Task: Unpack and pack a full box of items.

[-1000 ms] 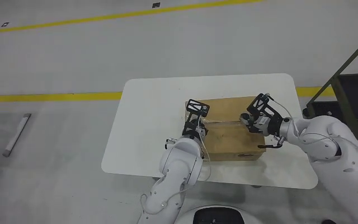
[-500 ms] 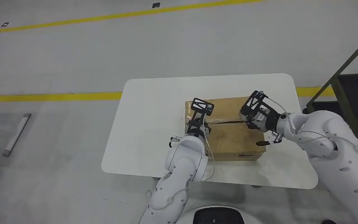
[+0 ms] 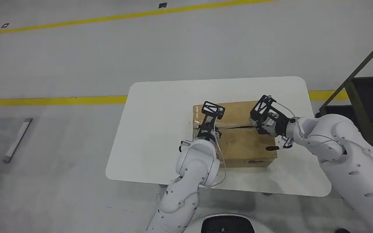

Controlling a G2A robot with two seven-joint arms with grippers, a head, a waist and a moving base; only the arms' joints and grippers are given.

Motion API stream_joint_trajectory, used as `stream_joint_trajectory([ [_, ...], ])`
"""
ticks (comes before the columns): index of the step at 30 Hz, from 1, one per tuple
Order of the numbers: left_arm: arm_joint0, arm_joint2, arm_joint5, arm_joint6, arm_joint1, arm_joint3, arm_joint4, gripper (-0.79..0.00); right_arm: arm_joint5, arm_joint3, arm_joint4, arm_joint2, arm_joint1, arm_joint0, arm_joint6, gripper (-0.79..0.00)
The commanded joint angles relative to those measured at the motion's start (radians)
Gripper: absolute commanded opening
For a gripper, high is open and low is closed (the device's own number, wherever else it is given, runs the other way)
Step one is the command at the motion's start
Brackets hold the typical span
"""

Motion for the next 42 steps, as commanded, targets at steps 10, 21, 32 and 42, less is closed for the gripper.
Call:
stream_joint_trajectory([
  [10, -0.017, 0.021, 0.004, -0.001, -0.014, 0.062, 0.004, -0.785, 0.002, 0.005, -0.012, -0.009, 0.005, 0.007, -0.003, -0.785],
  [21, -0.018, 0.029, -0.005, -0.007, -0.023, 0.072, 0.014, -0.785, 0.005, -0.021, -0.017, 0.007, 0.013, 0.003, 0.011, -0.536],
  [32, -0.021, 0.045, -0.023, -0.002, -0.035, 0.074, 0.008, -0.785, 0.062, -0.113, -0.020, 0.149, 0.037, -0.087, 0.032, -0.406],
  [42, -0.027, 0.099, -0.057, 0.007, -0.051, 0.083, -0.011, -0.785, 0.150, -0.253, -0.008, 0.356, 0.056, -0.293, 0.042, -0.409],
])
